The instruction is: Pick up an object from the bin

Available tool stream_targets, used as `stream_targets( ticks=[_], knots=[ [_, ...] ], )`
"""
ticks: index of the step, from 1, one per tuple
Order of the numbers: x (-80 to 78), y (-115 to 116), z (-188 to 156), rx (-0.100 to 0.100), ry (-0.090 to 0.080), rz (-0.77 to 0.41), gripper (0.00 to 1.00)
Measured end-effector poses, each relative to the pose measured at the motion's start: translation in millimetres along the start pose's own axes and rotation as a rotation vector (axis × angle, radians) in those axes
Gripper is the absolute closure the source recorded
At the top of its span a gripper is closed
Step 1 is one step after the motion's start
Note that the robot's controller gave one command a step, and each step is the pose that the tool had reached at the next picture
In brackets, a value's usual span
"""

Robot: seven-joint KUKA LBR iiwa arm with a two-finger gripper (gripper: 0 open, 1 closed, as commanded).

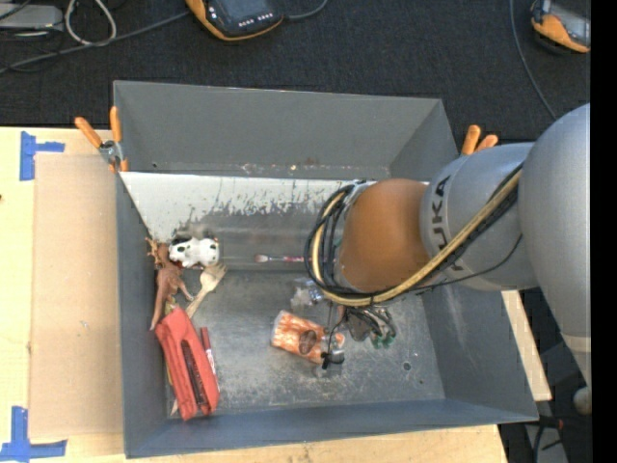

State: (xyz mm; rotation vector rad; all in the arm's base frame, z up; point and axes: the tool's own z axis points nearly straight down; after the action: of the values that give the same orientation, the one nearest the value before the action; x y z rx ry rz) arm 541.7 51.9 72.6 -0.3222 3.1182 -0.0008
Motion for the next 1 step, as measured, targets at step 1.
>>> stream_targets(
  ticks=[1],
  knots=[
    [-3.7,12.5,2.9,-0.002,0.002,0.024,1.0]
  ],
)
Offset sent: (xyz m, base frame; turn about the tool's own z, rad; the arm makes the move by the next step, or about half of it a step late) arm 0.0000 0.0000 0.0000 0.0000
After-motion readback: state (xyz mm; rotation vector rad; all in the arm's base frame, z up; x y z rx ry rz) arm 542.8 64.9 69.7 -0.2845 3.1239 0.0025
